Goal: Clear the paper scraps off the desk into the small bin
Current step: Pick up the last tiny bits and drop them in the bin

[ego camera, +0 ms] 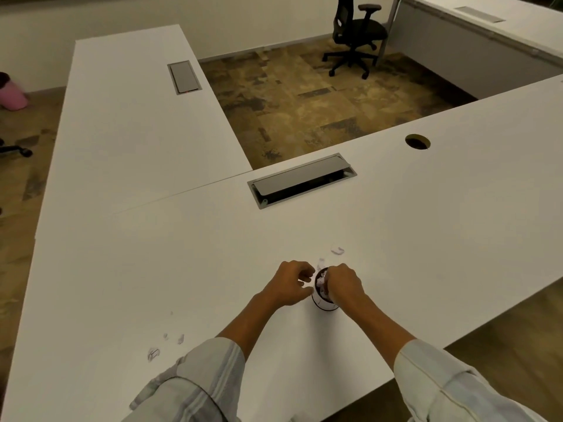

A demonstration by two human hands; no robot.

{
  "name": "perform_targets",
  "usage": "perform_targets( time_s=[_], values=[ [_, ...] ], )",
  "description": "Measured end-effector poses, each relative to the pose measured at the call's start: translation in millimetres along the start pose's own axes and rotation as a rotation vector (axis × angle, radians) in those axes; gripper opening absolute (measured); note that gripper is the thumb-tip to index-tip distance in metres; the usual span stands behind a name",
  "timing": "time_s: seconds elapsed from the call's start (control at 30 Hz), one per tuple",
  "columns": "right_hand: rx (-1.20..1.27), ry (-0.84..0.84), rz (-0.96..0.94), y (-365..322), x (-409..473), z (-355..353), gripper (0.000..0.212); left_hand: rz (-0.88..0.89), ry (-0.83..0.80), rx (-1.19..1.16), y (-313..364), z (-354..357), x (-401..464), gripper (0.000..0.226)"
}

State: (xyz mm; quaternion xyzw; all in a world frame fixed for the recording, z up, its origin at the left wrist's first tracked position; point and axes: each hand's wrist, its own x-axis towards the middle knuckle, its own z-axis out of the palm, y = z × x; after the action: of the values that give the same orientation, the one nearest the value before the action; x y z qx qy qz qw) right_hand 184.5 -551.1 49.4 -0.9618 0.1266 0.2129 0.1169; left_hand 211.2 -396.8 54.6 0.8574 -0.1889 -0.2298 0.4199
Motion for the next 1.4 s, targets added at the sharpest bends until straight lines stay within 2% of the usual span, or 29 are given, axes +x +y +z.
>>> perform_targets(
  time_s=[0.13,0.2,0.33,0.47,0.53,0.63,0.7,0.93,1.03,1.17,1.27,1.4],
  values=[
    [-0.055,0.057,-0.025,0.7,-2.5,-2.1,0.019,-0.036,0.049,0.01,-19.2,-12.9,-7.0,0.038],
    [0.064,0.114,0.001,5.7,-3.6,-15.1,0.013,-0.045,0.081,0.021,-30.7,-21.7,-12.4,0.034],
    [0.407,0.193,0.075,33.7,13.8,-56.7,0.029,-0.082,0.142,0.046,-56.7,-41.0,-25.8,0.029],
    [0.552,0.243,0.071,57.6,56.2,-72.8,0.02,-0.158,0.191,0.068,-80.5,-56.3,-41.3,0.026],
    [0.492,0.151,0.083,64.5,85.2,-58.4,0.023,-0.19,0.209,0.077,-91.3,-61.0,-50.5,0.026],
    [0.267,-0.057,0.058,66.9,118.3,-24.0,0.051,-0.247,0.224,0.078,-106.3,-64.6,-67.1,0.026],
    [0.176,-0.129,0.009,60.8,131.1,-6.7,0.059,-0.294,0.241,0.072,-116.8,-66.1,-79.9,0.026],
    [0.03,-0.161,-0.25,37.5,150.7,17.5,0.064,-0.422,0.273,0.096,-141.7,-72.1,-115.3,0.024],
    [-0.094,-0.197,-0.409,36.1,146.4,17.1,0.046,-0.43,0.282,0.104,-140.4,-72.8,-117.4,0.023],
    [-0.138,-0.155,-0.53,58.8,141.1,18.5,0.014,-0.425,0.29,0.106,-133.7,-73.2,-114.0,0.023],
    [-0.118,-0.058,-0.562,92.0,120.9,26.1,0.015,-0.422,0.296,0.097,-130.9,-71.1,-110.9,0.022],
    [-0.068,0.114,-0.666,130.4,88.0,55.4,0.03,-0.42,0.274,0.078,-130.1,-60.3,-107.9,0.021]
  ],
)
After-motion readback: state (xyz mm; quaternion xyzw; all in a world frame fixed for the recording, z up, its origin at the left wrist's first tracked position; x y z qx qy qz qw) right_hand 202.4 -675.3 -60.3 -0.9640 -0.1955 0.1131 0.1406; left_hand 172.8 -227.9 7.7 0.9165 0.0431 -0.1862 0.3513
